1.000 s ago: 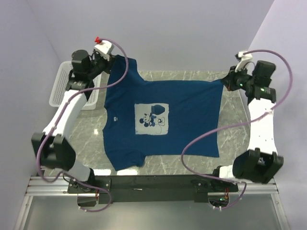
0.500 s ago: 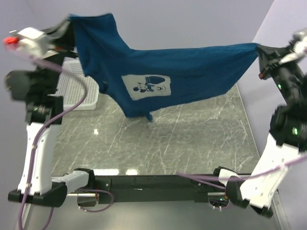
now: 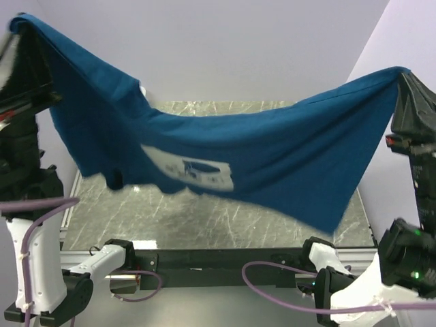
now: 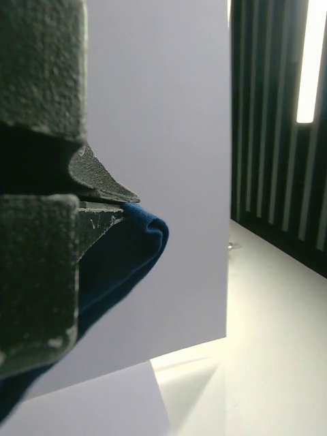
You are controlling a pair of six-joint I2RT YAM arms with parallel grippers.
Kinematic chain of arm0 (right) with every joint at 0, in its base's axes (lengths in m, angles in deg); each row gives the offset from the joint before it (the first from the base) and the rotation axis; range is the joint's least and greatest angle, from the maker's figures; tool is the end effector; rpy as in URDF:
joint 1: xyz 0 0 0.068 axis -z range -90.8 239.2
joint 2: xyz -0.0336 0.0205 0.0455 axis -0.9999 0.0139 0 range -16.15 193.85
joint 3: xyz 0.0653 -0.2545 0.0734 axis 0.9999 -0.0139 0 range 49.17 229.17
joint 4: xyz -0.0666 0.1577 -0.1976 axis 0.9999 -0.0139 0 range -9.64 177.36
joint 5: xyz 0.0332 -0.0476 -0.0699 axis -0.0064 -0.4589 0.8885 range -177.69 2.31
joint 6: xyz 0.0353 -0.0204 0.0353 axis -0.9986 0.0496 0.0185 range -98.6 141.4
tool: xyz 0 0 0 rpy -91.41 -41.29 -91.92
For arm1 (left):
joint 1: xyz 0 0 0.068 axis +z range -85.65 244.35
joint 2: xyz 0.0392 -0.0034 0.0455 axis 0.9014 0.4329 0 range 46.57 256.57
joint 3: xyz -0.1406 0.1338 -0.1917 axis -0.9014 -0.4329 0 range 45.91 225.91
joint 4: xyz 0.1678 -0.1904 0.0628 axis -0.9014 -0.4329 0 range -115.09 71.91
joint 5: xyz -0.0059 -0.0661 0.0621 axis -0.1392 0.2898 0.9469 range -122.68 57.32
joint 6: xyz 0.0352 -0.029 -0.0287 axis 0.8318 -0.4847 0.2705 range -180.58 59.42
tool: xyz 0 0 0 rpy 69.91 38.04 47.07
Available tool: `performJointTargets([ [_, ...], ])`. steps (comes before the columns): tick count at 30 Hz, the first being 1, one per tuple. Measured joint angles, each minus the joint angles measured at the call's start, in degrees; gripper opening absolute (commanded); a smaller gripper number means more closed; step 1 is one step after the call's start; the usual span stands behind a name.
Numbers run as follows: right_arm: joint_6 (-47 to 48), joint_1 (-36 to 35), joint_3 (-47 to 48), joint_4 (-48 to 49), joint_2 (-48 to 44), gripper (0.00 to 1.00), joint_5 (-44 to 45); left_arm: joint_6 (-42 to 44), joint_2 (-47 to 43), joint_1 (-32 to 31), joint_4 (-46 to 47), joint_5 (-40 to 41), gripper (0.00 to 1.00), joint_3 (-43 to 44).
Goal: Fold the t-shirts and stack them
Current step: Flatten the tshirt out
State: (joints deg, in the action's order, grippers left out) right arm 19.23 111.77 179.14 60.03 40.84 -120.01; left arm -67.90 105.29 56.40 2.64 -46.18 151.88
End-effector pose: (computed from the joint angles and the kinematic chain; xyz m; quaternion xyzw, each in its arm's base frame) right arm -0.0265 0.0317 0.6610 -0.1741 0.4093 -0.0541 0.8940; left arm 0.0443 -0.0147 0.6603 0.1164 0.1890 -0.1516 0.9632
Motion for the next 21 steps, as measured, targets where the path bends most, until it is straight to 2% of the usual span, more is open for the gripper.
performJointTargets([
  [2,-0.6,0.0,-2.6,0.6,0.0,0.0,-0.2,0.0,-0.3,0.0,0.4,0.0,0.01,-2.4],
  [6,-1.5,0.0,-14.4,3.5,0.0,0.0,-2.1,-0.8,0.2,0.0,1.4,-0.2,0.01,-10.7],
  [12,-3.1,0.1,-41.7,8.9,1.7,0.0,-7.3,-3.5,5.8,0.0,6.5,-1.2,0.01,-26.3],
  [14,-3.5,0.1,-50.9,11.6,3.9,0.0,-8.6,-4.3,9.9,0.0,9.4,-1.7,0.01,-31.5],
  [17,-3.4,-0.5,-62.5,14.6,9.5,0.0,-9.9,-4.7,21.1,0.0,12.4,-3.1,0.01,-36.8],
  [21,-1.7,-4.0,-69.0,17.8,21.0,0.0,-9.9,-5.8,38.4,0.0,14.1,-4.9,0.01,-36.8],
])
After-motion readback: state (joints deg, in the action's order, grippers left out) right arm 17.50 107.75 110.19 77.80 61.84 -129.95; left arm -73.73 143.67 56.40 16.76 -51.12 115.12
